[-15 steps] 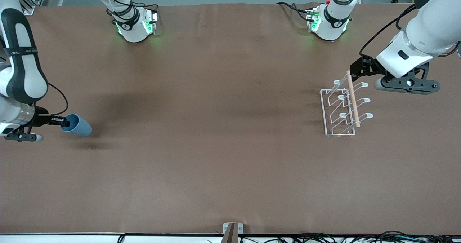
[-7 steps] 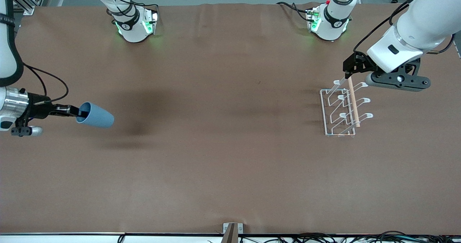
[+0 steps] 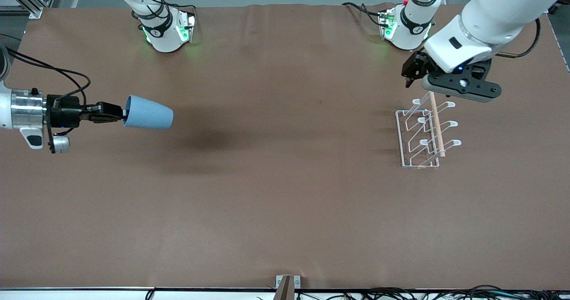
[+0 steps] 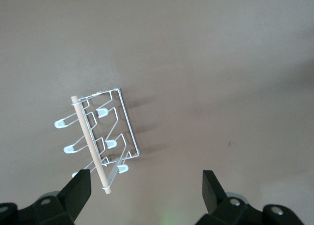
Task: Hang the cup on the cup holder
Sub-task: 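Lift the cup with the right gripper while the left gripper moves over, then bring the left gripper to the cup held by the right gripper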
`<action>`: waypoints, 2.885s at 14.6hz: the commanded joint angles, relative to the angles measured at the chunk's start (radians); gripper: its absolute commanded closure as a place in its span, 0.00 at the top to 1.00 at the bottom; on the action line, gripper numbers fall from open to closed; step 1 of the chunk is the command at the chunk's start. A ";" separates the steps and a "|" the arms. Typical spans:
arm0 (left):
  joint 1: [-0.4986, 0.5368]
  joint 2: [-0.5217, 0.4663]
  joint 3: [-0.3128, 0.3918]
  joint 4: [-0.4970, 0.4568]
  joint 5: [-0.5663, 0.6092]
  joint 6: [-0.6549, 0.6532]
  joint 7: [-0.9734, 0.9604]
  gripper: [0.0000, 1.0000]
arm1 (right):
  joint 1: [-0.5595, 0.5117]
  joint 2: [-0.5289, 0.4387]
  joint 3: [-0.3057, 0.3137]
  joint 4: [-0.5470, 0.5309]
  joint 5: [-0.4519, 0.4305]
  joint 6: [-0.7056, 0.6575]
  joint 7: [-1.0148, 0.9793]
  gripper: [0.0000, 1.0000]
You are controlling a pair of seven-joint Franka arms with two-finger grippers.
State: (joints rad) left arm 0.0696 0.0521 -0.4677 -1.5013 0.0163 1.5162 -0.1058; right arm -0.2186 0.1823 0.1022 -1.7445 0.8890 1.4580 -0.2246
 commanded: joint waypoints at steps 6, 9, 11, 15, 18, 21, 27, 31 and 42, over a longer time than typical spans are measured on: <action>0.001 -0.006 -0.153 0.015 0.004 -0.021 0.020 1.00 | 0.091 -0.034 -0.006 -0.102 0.235 -0.048 -0.002 0.00; -0.001 0.005 -0.239 0.058 -0.004 -0.016 0.023 1.00 | 0.108 -0.032 -0.006 -0.138 0.298 -0.038 -0.004 0.00; -0.002 0.032 -0.297 0.081 -0.007 0.031 0.023 1.00 | 0.117 -0.030 -0.007 -0.138 0.309 -0.024 -0.004 0.00; -0.014 0.070 -0.402 0.085 -0.004 0.177 0.075 1.00 | 0.140 -0.027 -0.006 -0.138 0.311 0.015 -0.004 0.00; -0.085 0.120 -0.410 0.088 0.001 0.315 0.101 1.00 | 0.159 -0.026 -0.007 -0.138 0.311 0.036 -0.004 0.00; -0.152 0.173 -0.410 0.099 0.007 0.445 0.132 1.00 | 0.163 -0.024 -0.007 -0.139 0.309 0.039 -0.004 0.00; -0.234 0.265 -0.407 0.099 0.063 0.611 0.152 1.00 | 0.160 -0.032 -0.006 -0.139 0.309 0.004 0.004 0.00; -0.247 0.313 -0.405 0.099 0.113 0.648 0.152 1.00 | 0.156 -0.035 -0.007 -0.141 0.309 -0.022 0.004 0.00; -0.384 0.411 -0.370 0.184 0.223 0.711 0.152 1.00 | 0.160 -0.040 -0.007 -0.148 0.309 -0.028 0.002 0.00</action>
State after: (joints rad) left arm -0.2781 0.4172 -0.8528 -1.3599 0.1900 2.1952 0.0405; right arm -0.0622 0.1819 0.1006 -1.8537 1.1720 1.4304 -0.2246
